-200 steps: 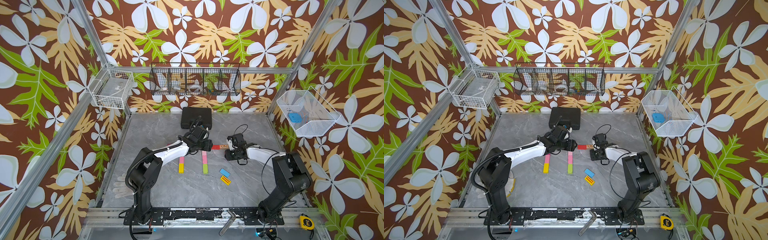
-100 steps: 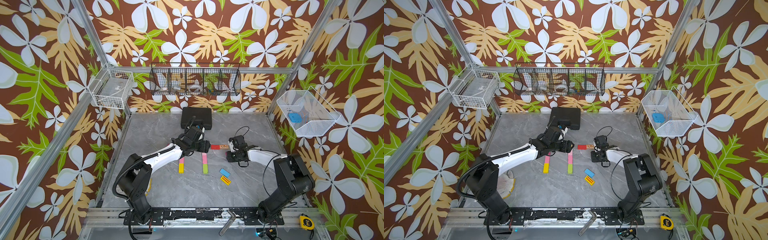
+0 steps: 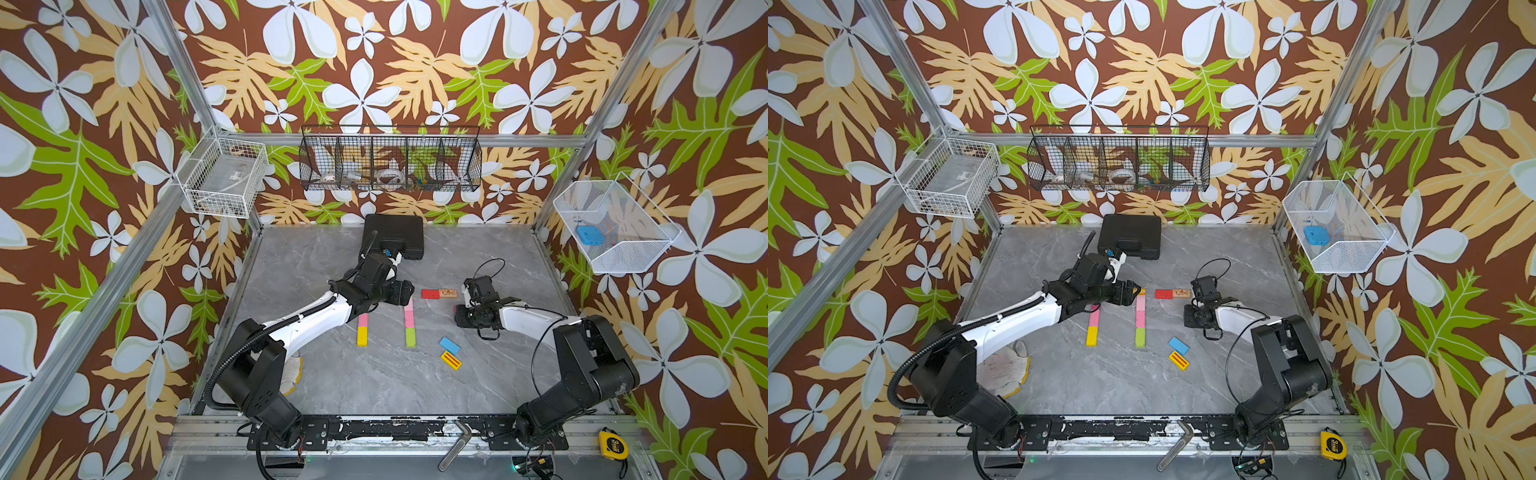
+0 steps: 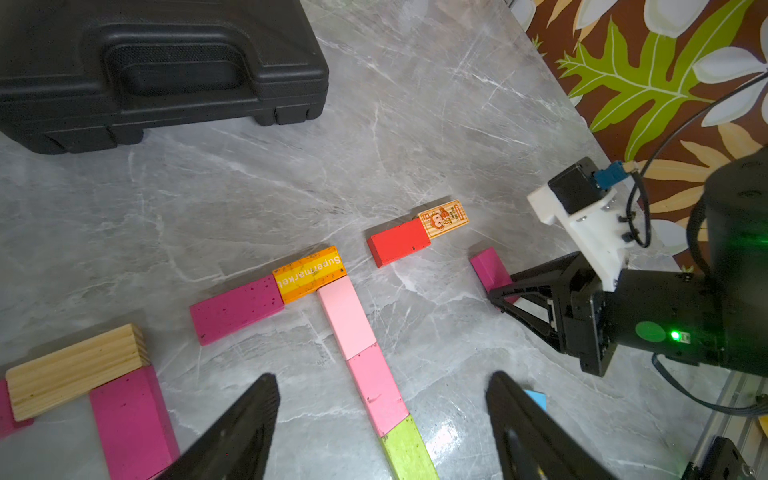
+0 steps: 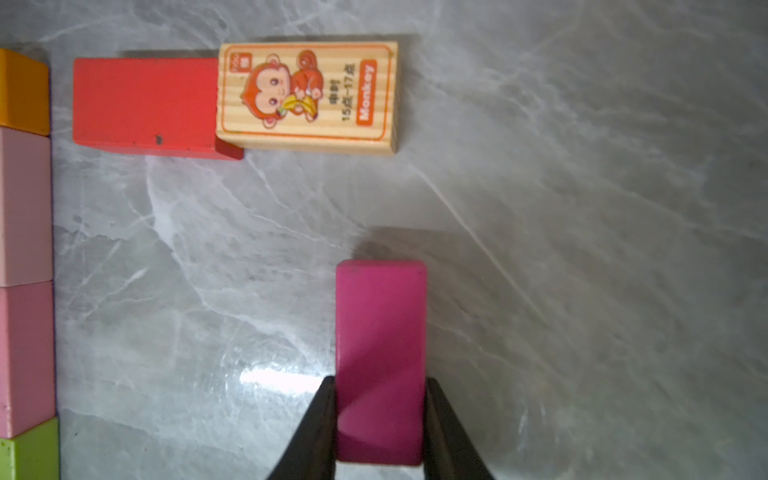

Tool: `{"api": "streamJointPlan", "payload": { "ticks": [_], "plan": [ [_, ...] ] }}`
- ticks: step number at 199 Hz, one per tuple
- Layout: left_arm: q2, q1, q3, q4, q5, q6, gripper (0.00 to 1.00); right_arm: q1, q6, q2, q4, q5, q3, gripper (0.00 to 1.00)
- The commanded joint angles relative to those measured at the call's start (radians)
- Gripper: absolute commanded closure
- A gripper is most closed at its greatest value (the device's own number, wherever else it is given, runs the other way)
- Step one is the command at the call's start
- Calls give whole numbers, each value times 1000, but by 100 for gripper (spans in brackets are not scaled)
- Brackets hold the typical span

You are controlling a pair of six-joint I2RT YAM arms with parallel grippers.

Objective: Assemble the number 7 with building blocks
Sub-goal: Assemble the building block at the center of the board.

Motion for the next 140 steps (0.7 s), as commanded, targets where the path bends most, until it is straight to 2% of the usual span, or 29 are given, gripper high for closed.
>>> {"api": "streamJointPlan", "payload": {
  "ticks": [1,94,140],
  "plan": [
    [-11,5,1,22,8,16,19,1,4,17,-7,-2,12,70],
    [-1,13,20,6,8,17,18,0,-5,86,-2,19,65,70],
    [4,14,23,4,9,15,18,0,-17,64,-8,14,60,63]
  ]
}}
